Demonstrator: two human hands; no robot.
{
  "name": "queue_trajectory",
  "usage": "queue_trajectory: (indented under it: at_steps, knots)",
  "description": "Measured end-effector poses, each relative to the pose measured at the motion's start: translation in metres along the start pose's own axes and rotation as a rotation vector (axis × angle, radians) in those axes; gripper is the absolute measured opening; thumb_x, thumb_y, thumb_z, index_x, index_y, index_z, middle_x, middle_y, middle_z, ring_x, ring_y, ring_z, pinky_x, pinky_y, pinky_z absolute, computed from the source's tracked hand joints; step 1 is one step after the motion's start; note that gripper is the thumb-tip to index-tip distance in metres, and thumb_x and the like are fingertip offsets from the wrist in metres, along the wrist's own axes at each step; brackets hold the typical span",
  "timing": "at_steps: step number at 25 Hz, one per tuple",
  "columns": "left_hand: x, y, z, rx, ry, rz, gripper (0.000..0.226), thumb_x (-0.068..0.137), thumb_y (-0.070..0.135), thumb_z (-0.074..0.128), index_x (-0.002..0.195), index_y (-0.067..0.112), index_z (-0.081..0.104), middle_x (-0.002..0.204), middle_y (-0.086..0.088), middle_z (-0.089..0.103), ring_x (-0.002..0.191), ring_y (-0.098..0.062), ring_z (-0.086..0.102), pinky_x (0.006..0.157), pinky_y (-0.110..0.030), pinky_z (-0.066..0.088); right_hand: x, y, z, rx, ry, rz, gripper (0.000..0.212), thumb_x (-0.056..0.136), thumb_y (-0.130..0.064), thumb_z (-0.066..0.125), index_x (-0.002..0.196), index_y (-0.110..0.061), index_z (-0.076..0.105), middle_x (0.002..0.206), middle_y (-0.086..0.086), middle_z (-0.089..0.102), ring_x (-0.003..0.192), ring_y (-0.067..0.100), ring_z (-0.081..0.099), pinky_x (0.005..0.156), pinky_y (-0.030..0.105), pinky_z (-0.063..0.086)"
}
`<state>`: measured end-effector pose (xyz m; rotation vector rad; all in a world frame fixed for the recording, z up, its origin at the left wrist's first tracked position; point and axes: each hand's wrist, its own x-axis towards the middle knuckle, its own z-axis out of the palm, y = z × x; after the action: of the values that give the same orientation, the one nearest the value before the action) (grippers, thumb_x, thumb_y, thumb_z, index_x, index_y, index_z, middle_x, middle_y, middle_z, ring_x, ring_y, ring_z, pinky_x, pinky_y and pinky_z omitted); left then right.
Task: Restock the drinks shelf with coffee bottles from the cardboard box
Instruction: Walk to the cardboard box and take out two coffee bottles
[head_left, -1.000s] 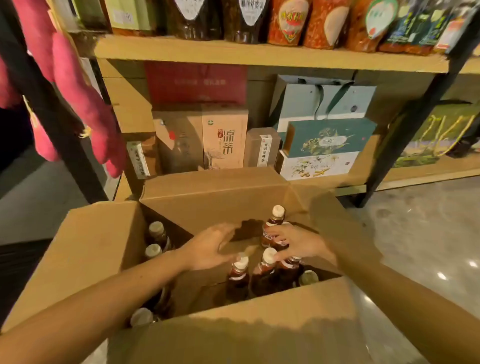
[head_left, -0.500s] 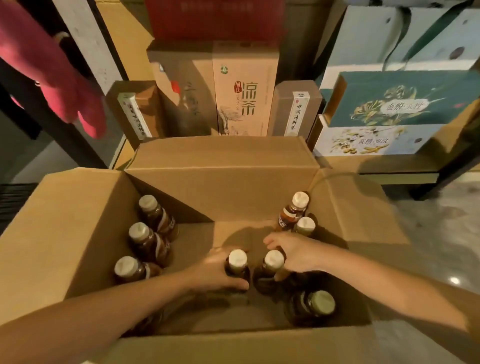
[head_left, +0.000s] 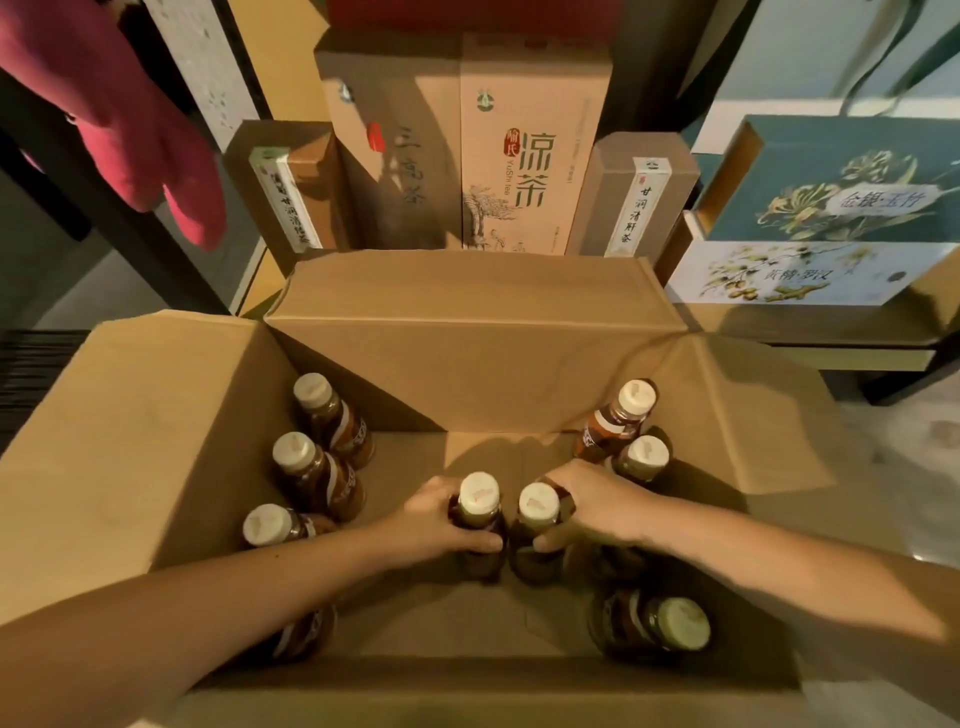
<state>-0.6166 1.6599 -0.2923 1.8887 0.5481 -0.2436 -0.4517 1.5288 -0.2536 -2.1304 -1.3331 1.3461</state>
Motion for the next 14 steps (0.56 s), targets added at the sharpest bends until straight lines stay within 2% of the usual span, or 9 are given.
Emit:
queue_trajectory:
  at_steps: [2, 4, 6, 9, 11, 14]
  knots:
    - [-0.009, 0.009, -0.015, 0.000, 0.024, 0.041, 0.038, 0.073, 0.031, 0.078, 0.102, 0.010, 0.064, 0.103, -0.001, 0.068, 0.100, -0.014, 0.062, 0.096, -0.037, 0.048, -0.002, -0.003, -0.001, 0.069, 0.039, -0.003, 0.041, 0.070, -0.033, 0.079, 0.104, -0.015, 0.064, 0.106, -0.002, 0.069, 0.101, 0.013, 0.062, 0.095, 0.035, 0.049]
    - [-0.026, 0.025, -0.032, -0.074, 0.056, 0.075, 0.014, 0.078, 0.018, 0.075, 0.087, 0.016, 0.065, 0.085, 0.008, 0.070, 0.087, -0.006, 0.064, 0.088, -0.028, 0.050, -0.008, -0.014, -0.004, 0.161, 0.057, -0.074, 0.038, 0.074, -0.032, 0.076, 0.109, -0.022, 0.063, 0.111, -0.010, 0.067, 0.106, 0.004, 0.060, 0.099, 0.026, 0.046]
    - [-0.045, 0.042, -0.050, -0.177, 0.104, 0.074, 0.018, 0.080, 0.008, 0.070, 0.086, 0.023, 0.062, 0.080, 0.012, 0.070, 0.087, -0.002, 0.066, 0.081, -0.018, 0.050, -0.015, -0.030, -0.008, 0.264, 0.079, -0.154, 0.031, 0.081, -0.018, 0.071, 0.108, -0.030, 0.061, 0.110, -0.017, 0.066, 0.108, -0.003, 0.058, 0.096, 0.015, 0.044]
    - [-0.079, 0.070, -0.073, -0.296, 0.281, 0.063, 0.024, 0.079, 0.006, 0.068, 0.097, 0.021, 0.061, 0.089, 0.010, 0.072, 0.092, -0.001, 0.067, 0.075, -0.014, 0.051, -0.019, -0.066, -0.015, 0.417, 0.173, -0.213, 0.028, 0.085, -0.013, 0.064, 0.102, -0.033, 0.055, 0.104, -0.020, 0.062, 0.108, 0.003, 0.058, 0.086, 0.012, 0.047]
    - [-0.103, 0.091, -0.084, -0.322, 0.421, 0.072, 0.026, 0.079, 0.011, 0.068, 0.097, 0.027, 0.058, 0.090, 0.013, 0.070, 0.086, -0.001, 0.067, 0.072, -0.013, 0.051, -0.017, -0.093, -0.022, 0.472, 0.229, -0.287, 0.022, 0.086, -0.016, 0.062, 0.105, -0.027, 0.056, 0.106, -0.012, 0.065, 0.108, 0.009, 0.060, 0.087, 0.017, 0.049]
    - [-0.146, 0.115, -0.095, -0.331, 0.676, 0.097, 0.025, 0.082, 0.019, 0.066, 0.095, 0.035, 0.052, 0.094, 0.021, 0.061, 0.083, 0.005, 0.059, 0.073, -0.010, 0.045, -0.018, -0.147, -0.031, 0.519, 0.274, -0.403, 0.024, 0.086, -0.025, 0.062, 0.108, -0.021, 0.057, 0.112, -0.002, 0.067, 0.108, 0.016, 0.062, 0.098, 0.037, 0.048]
